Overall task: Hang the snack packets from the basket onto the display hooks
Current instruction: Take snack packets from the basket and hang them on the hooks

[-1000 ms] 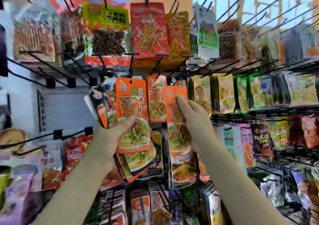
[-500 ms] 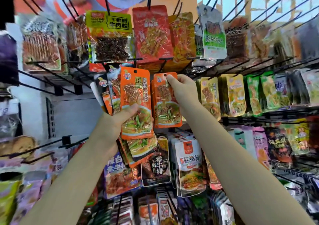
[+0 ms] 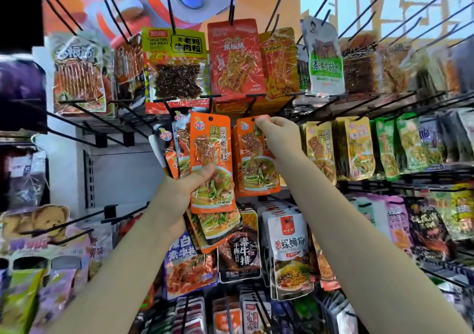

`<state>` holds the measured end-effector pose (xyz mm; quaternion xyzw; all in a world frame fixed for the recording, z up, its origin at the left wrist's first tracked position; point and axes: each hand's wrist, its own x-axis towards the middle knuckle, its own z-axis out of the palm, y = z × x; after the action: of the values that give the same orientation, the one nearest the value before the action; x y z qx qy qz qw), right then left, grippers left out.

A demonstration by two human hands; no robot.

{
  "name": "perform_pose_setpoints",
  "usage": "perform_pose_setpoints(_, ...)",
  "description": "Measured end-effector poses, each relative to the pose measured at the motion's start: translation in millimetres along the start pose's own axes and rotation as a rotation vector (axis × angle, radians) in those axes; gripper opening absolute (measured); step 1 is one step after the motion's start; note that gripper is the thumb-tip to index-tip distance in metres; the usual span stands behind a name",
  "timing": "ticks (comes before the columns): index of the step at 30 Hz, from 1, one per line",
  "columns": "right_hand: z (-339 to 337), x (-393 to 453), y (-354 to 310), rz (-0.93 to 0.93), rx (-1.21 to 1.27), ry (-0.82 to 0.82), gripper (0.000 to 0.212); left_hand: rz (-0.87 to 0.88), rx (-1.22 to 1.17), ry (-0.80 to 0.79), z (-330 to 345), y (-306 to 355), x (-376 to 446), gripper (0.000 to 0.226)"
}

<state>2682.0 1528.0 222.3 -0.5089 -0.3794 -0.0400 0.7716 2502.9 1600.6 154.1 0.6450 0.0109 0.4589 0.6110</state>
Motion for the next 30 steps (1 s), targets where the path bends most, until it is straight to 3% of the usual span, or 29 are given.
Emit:
perform_pose_setpoints(2, 1, 3, 4, -0.003, -0.037, -0.002, 0.036, 0.001, -0.001, -0.009, -1, -1, 2, 0.035)
perform_pose_setpoints(4, 1, -1, 4, -0.074, -0.115, 0.023, 0.019, -0.008, -0.013, -0.019, -1, -2, 3, 0.027)
perform_pose_setpoints(8, -6, -17, 2, -0.339, -0.193, 0.175, 0.013, -0.039, -0.015, -0.035, 0, -2, 8, 0.022)
perform_pose_setpoints(10, -6, -29, -1, -0.325, -0.142, 0.096, 0.014, -0.050, -0.016, -0.049, 3, -3, 11, 0.024)
perform_pose_setpoints(12, -1, -40, -2, -0.206, -0.086, -0.079, 0.035, -0.054, 0.000, -0.055, 8, -5, 12, 0.028)
perform_pose_setpoints(14, 6, -46, 0, -0.206, -0.129, -0.172, 0.050, -0.054, 0.023, -0.061, 15, -6, 13, 0.033)
perform_pose_setpoints(18, 0, -36, 4, -0.205, -0.084, -0.085, 0.017, -0.086, 0.093, 0.057, 12, -2, 11, 0.026)
perform_pose_setpoints(23, -11, -20, 3, -0.101, -0.066, -0.094, 0.016, -0.142, 0.116, 0.080, -12, 2, 20, 0.106)
perform_pose_setpoints(24, -9, -18, 1, -0.085, -0.064, -0.097, 0.020, -0.145, 0.136, 0.069, -15, 1, 21, 0.106)
perform_pose_setpoints(27, 0, -13, -2, -0.067, -0.084, -0.092, 0.038, -0.069, 0.173, -0.018, -10, 0, 19, 0.063)
perform_pose_setpoints(30, 4, -8, -2, -0.067, -0.082, -0.075, 0.044, -0.047, 0.195, -0.057, -11, -3, 18, 0.053)
